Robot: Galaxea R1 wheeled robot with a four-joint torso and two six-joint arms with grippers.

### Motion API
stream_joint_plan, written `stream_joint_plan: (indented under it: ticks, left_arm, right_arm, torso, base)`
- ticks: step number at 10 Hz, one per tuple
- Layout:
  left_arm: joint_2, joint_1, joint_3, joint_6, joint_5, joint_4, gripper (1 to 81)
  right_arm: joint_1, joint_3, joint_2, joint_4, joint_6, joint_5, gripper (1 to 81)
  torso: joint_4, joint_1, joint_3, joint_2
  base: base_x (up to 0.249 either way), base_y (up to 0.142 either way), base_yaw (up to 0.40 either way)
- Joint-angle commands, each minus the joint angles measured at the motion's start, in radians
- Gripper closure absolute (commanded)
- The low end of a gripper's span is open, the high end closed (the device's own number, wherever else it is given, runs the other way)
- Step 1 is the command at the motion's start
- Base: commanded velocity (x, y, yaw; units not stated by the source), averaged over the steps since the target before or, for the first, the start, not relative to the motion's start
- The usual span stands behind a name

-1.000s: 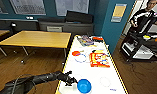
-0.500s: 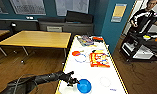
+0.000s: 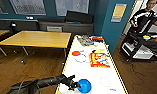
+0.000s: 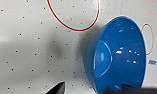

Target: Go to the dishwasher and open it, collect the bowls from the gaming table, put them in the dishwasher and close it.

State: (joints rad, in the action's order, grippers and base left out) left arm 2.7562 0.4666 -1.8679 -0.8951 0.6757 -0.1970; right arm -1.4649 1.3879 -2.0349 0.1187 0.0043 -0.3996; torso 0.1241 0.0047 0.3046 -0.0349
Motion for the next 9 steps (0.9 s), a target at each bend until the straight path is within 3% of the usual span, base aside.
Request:
stream_joint_plan:
  ticks: [1,2,4,5,9]
  left_arm:
    - [0.008,-0.139,0.021,-0.110,0.031,-0.047,1.0]
    - [0.008,-0.137,0.022,-0.200,0.031,-0.081,1.0]
    - [0.016,-0.125,0.044,-0.341,0.038,-0.205,1.0]
    - [0.017,-0.118,0.049,-0.364,0.041,-0.231,1.0]
    - [0.021,-0.064,0.053,-0.367,0.056,-0.268,1.0]
  right_arm:
    - [0.036,-0.023,0.052,-0.016,0.000,0.050,81.1]
    - [0.036,-0.021,0.052,-0.016,0.000,0.050,81.1]
    - [0.036,-0.018,0.051,-0.016,0.000,0.050,81.1]
    - [0.039,-0.018,0.051,-0.016,0.000,0.050,81.1]
    - [0.048,-0.007,0.043,-0.014,0.002,0.061,81.1]
  torso:
    - [0.000,0.000,0.000,0.000]
    - [0.000,0.000,0.000,0.000]
    - [0.000,0.000,0.000,0.000]
    - [0.000,0.000,0.000,0.000]
    - [0.000,0.000,0.000,0.000]
  base:
    - [0.000,0.000,0.000]
    - [0.000,0.000,0.000]
    - [0.000,0.000,0.000]
    - [0.000,0.000,0.000]
    - [0.000,0.000,0.000]
